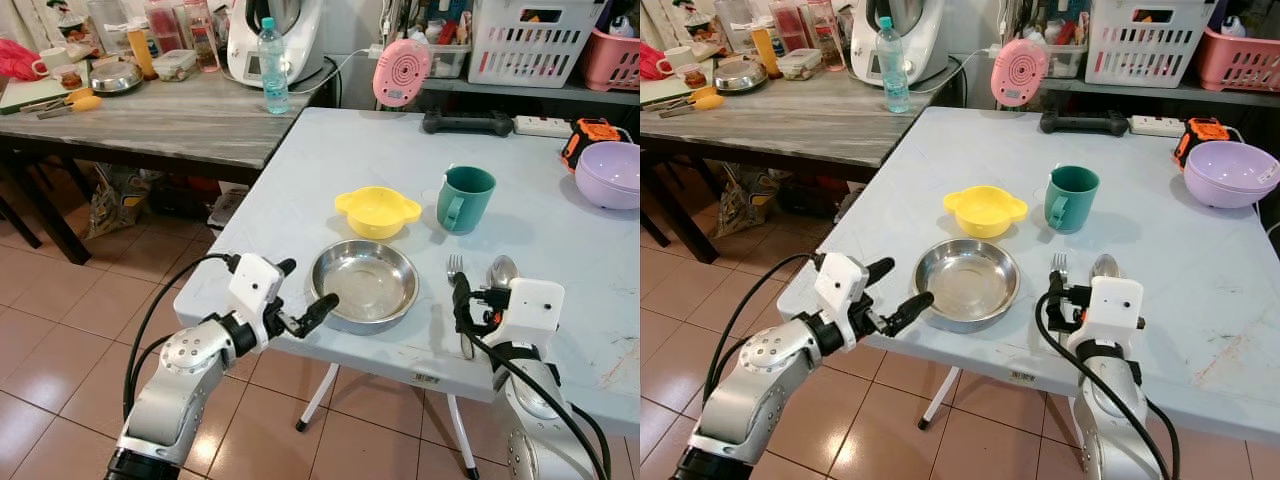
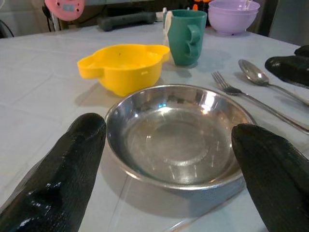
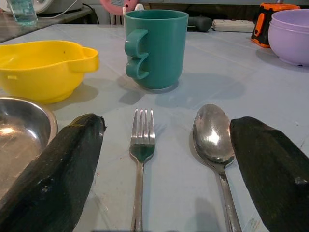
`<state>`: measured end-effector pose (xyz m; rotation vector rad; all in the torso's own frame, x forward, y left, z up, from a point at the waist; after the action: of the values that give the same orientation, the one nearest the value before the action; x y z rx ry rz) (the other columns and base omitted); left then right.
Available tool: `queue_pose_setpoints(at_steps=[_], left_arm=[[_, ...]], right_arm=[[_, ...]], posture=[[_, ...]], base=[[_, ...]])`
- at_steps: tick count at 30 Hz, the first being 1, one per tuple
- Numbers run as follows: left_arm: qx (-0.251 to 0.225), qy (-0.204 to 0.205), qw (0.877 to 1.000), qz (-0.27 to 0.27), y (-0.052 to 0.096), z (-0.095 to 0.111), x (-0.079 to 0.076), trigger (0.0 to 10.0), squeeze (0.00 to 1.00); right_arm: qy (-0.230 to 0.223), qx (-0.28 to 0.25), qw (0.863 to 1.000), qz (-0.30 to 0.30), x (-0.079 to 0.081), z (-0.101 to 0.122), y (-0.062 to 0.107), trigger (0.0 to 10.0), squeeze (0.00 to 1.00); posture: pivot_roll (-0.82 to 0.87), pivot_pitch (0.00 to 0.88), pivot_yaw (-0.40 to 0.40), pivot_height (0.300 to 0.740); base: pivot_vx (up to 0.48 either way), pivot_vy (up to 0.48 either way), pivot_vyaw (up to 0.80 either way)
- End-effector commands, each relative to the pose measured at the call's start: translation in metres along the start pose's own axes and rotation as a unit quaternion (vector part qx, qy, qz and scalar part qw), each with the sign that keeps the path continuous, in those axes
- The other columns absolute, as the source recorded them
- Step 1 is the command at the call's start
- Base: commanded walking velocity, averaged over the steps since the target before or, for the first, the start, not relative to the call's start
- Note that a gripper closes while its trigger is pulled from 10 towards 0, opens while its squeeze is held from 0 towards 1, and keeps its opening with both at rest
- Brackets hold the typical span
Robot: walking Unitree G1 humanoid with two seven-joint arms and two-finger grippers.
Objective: Setting the table
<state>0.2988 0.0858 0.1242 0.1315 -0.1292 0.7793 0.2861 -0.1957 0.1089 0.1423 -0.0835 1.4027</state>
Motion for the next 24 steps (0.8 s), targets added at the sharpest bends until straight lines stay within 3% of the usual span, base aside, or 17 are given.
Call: queue_pose_setpoints(at_steps=[1, 11, 15, 20, 24], left_arm=[[-0.001, -0.012, 1.0, -0.006, 0.0, 0.005, 0.001, 10.0, 0.0], [0.0, -0.013, 1.0, -0.011, -0.002, 0.003, -0.003, 10.0, 0.0], [0.003, -0.013, 1.0, -0.012, -0.002, 0.002, -0.004, 10.0, 0.0], [0.004, -0.012, 1.0, -0.017, -0.002, 0.001, -0.007, 10.0, 0.0], [0.01, -0.016, 0.999, -0.029, 0.0, 0.0, -0.008, 10.0, 0.0]], right_arm=[[-0.004, -0.006, 1.0, 0.005, 0.004, 0.005, -0.003, 10.0, 0.0], [-0.021, -0.016, 0.999, 0.024, 0.008, 0.011, -0.006, 10.0, 0.0], [-0.03, -0.011, 0.998, 0.058, 0.02, 0.011, -0.004, 10.0, 0.0], [-0.063, 0.024, 0.99, 0.127, 0.049, 0.002, 0.001, 10.0, 0.0], [-0.081, 0.044, 0.986, 0.137, 0.054, -0.003, 0.001, 10.0, 0.0]], posture=[[-0.1, 0.015, 0.058, 0.74], [-0.1, 0.015, 0.058, 0.74], [-0.1, 0.016, 0.056, 0.74], [-0.1, 0.015, 0.051, 0.74], [-0.1, 0.015, 0.048, 0.74]], base=[[0.0, 0.0, 0.0], [0.0, 0.0, 0.0], [0.0, 0.0, 0.0], [0.0, 0.0, 0.0], [0.0, 0.0, 0.0]])
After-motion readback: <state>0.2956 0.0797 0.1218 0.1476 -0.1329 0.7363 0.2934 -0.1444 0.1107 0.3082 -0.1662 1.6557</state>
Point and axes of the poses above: a point about 5 cm out from each wrist's last joint towards the gripper, its own y axis pointing back from the gripper into the wrist, its own z axis along the axis of the wrist's last joint, x = y × z, the point moved 3 cm from there along -y, pointing out of the wrist towards the gripper, and after that the axes turned 9 degrees about -y, right-handed, at the moved point
